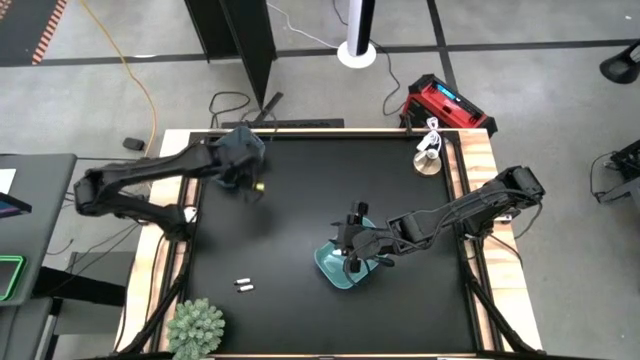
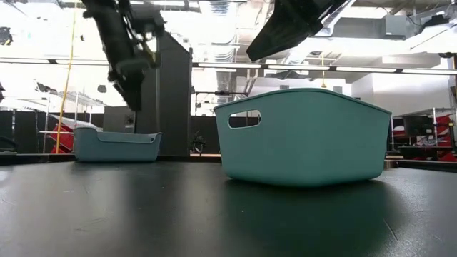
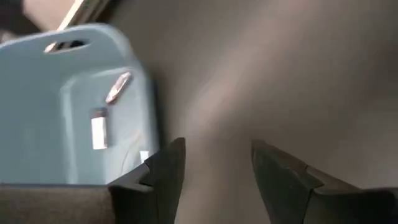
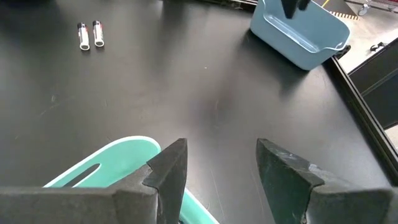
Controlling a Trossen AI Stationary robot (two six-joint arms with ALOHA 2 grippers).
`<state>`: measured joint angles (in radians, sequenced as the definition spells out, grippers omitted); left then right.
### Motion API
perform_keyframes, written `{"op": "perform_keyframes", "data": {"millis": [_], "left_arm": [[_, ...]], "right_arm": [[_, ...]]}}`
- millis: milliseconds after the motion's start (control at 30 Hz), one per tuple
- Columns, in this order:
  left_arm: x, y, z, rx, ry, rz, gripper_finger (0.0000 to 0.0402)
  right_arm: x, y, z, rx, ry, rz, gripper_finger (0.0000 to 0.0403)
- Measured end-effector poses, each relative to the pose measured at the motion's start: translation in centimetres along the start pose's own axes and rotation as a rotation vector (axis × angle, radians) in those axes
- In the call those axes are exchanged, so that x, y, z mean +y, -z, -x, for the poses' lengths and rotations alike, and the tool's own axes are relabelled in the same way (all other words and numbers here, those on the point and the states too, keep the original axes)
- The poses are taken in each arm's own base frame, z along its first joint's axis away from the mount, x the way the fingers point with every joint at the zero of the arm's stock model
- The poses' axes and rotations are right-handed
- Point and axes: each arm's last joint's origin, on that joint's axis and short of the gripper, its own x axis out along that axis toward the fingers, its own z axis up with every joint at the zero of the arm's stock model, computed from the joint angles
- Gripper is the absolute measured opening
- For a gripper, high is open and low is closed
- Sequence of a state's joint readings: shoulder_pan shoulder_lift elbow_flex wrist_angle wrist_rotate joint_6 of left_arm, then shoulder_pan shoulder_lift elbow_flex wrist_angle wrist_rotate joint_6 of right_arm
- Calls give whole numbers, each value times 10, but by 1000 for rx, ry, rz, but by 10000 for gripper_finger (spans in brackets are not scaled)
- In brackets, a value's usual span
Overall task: Sort batteries
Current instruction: Put the silver battery into the blue bin
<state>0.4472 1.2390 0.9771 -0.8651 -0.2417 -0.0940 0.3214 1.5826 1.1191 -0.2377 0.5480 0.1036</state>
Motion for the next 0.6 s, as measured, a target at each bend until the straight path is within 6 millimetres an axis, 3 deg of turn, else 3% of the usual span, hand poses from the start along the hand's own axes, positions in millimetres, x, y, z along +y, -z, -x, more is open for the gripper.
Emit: {"op": "perform_keyframes", "data": {"millis": [300, 467, 600], "left_arm": [[-74, 50, 46, 113, 175, -147, 170], [-125, 73, 54, 165, 301, -202, 170], [-163, 96, 49, 268, 338, -284, 169]], "right_arm": [[-1, 0, 0, 1, 2, -1, 207], [-1, 0, -1, -1, 3, -4, 207], [-1, -1, -1, -4, 2, -6, 207]]}}
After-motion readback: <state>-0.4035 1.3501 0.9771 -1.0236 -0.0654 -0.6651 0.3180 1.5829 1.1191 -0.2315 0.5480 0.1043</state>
